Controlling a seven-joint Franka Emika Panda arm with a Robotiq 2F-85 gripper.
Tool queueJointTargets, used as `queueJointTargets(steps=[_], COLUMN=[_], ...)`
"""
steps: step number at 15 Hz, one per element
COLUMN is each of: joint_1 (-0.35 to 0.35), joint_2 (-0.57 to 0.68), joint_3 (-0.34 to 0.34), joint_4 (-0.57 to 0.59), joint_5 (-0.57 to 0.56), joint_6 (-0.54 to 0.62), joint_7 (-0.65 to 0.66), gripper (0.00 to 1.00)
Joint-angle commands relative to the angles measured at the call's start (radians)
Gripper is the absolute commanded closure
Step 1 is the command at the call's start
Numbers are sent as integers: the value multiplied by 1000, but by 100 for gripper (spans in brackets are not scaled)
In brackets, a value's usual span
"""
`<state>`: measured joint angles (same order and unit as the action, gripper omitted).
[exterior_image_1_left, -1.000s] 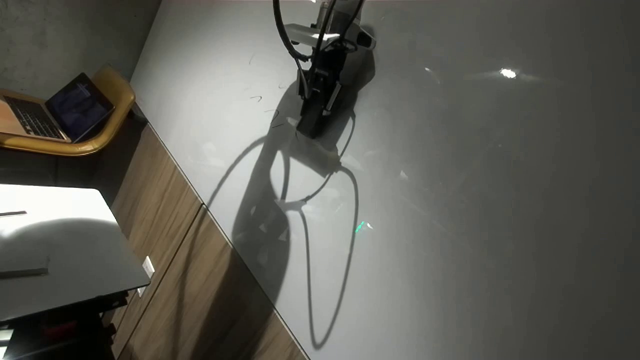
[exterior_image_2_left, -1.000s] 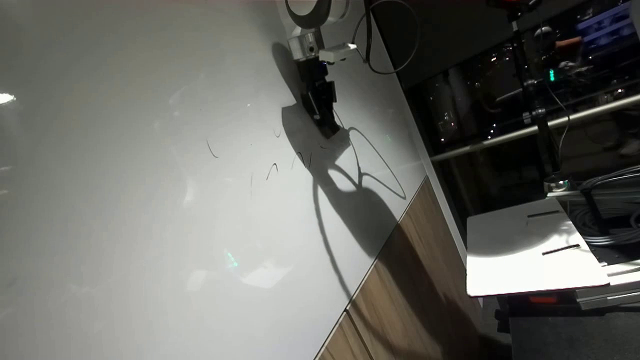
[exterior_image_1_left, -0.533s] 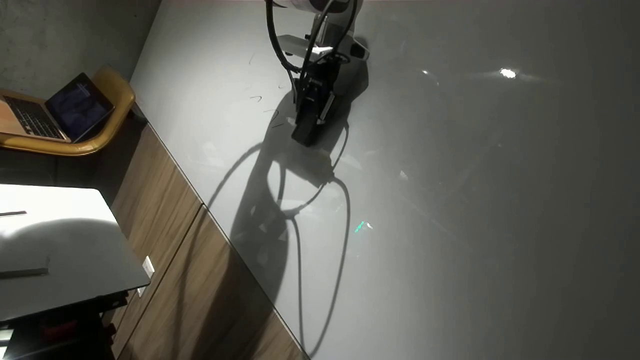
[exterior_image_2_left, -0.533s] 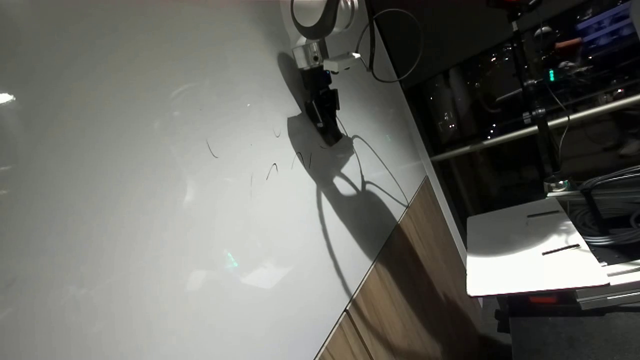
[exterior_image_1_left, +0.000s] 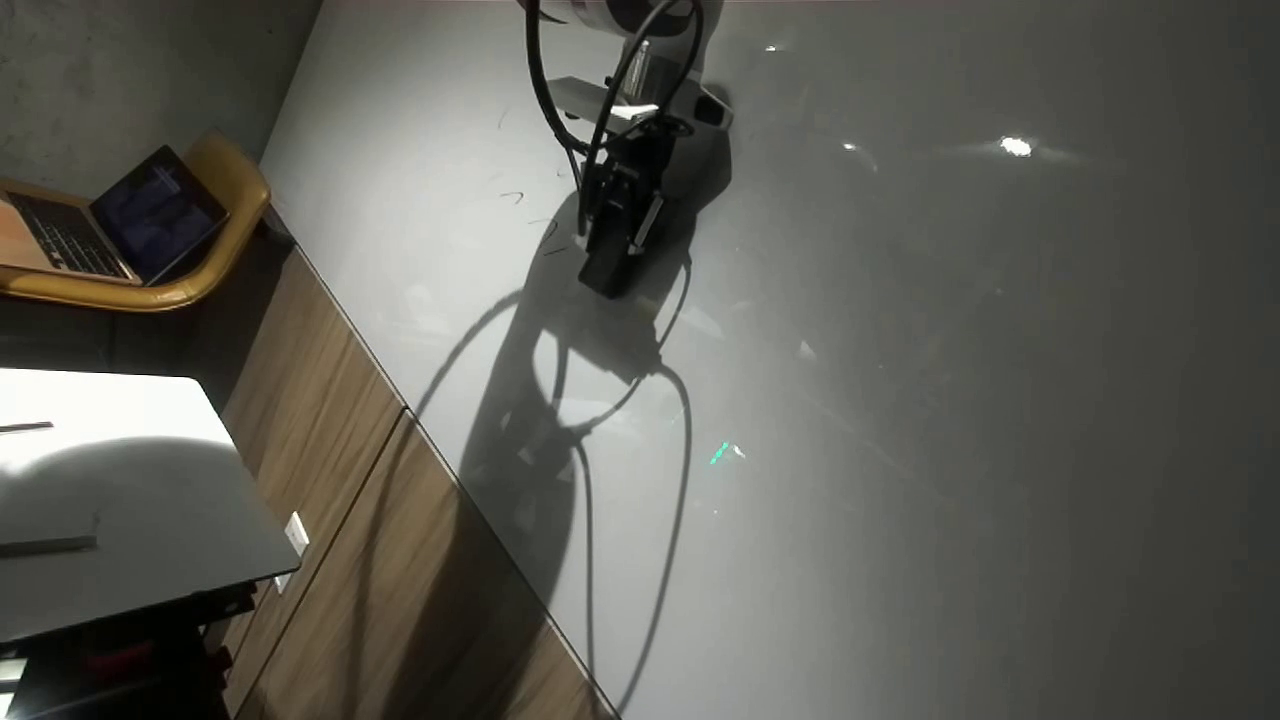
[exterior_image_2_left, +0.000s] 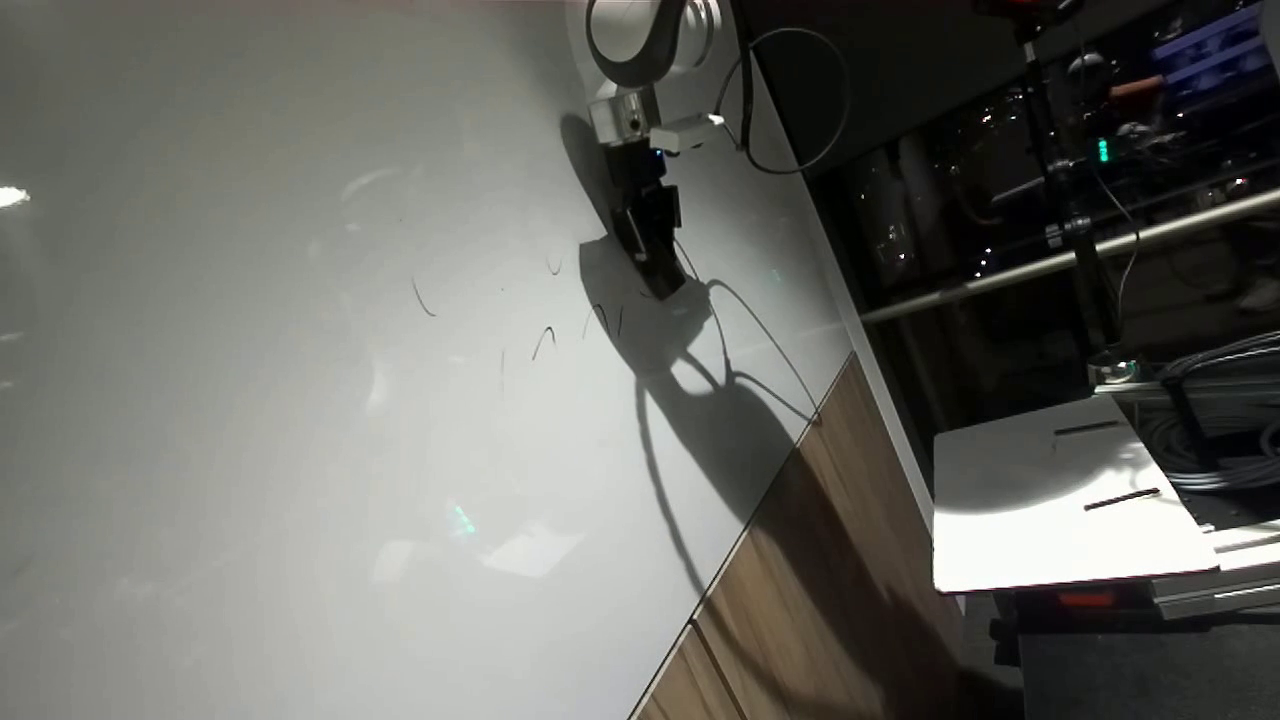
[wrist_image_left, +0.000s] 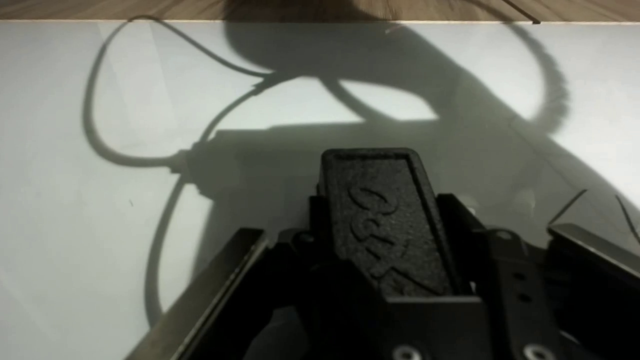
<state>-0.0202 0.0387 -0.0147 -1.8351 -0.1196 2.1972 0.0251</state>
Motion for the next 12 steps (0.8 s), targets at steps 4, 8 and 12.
queueJointTargets(steps=[4,8,12], joint_1=[20,39,68], joint_2=[53,31,23], joint_3=[17,39,65], joint_4=[25,-2,-10], joint_5=[35,40,41], joint_6=[107,121,135], joint_7=[15,37,69], gripper=[68,68,68])
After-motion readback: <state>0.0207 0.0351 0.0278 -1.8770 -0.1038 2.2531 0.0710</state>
